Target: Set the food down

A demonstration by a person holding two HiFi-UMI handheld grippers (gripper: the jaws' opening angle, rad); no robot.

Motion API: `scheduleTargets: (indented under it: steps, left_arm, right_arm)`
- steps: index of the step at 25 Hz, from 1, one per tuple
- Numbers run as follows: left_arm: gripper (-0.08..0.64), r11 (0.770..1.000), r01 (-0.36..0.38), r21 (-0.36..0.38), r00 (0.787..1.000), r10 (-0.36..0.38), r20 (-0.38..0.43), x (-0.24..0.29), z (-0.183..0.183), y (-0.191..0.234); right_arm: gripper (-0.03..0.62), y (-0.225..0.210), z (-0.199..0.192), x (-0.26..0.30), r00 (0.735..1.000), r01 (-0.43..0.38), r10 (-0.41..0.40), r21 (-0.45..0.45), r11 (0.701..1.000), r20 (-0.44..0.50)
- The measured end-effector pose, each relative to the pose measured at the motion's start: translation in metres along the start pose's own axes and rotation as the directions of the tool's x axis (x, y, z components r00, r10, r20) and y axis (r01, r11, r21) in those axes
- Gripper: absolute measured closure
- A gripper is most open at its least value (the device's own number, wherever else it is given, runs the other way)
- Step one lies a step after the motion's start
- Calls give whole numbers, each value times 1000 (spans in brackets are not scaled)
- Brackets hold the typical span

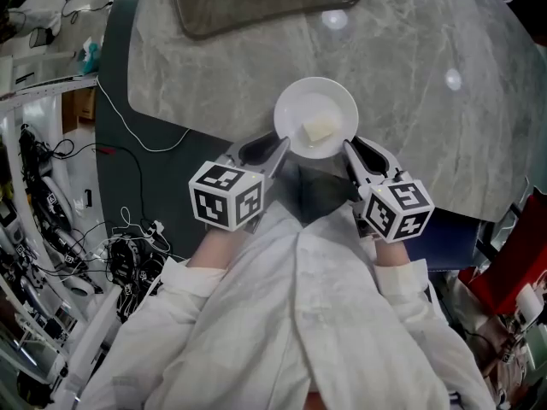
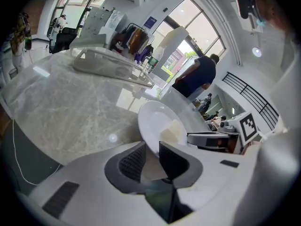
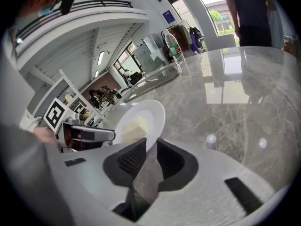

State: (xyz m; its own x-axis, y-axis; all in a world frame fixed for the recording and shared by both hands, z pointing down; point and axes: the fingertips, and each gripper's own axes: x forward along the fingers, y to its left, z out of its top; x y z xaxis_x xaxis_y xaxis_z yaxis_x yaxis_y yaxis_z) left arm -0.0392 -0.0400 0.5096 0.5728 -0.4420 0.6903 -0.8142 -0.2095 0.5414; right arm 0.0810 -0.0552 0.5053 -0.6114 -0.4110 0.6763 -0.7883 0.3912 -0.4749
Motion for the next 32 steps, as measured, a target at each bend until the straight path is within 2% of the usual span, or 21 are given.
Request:
scheduleTargets:
  steps: [15, 20, 27, 32]
  left_arm:
    - [465, 998, -65, 5, 991, 64, 119, -13, 47, -19]
    - [465, 997, -75, 10, 986, 73, 152, -11, 60, -26]
    - [465, 998, -68, 16, 985, 64, 160, -13, 72, -18]
    - [465, 999, -37, 36, 989, 32, 142, -12, 86, -1]
  right_arm:
    - [532, 0, 55, -11, 996, -58, 63, -85, 995, 59]
    - [532, -5, 65, -14, 993, -77, 84, -81, 994, 83]
    - [532, -1, 77, -8, 993, -72, 79, -83, 994, 90]
    - [532, 5, 92, 9, 995, -40, 48, -99, 994, 88]
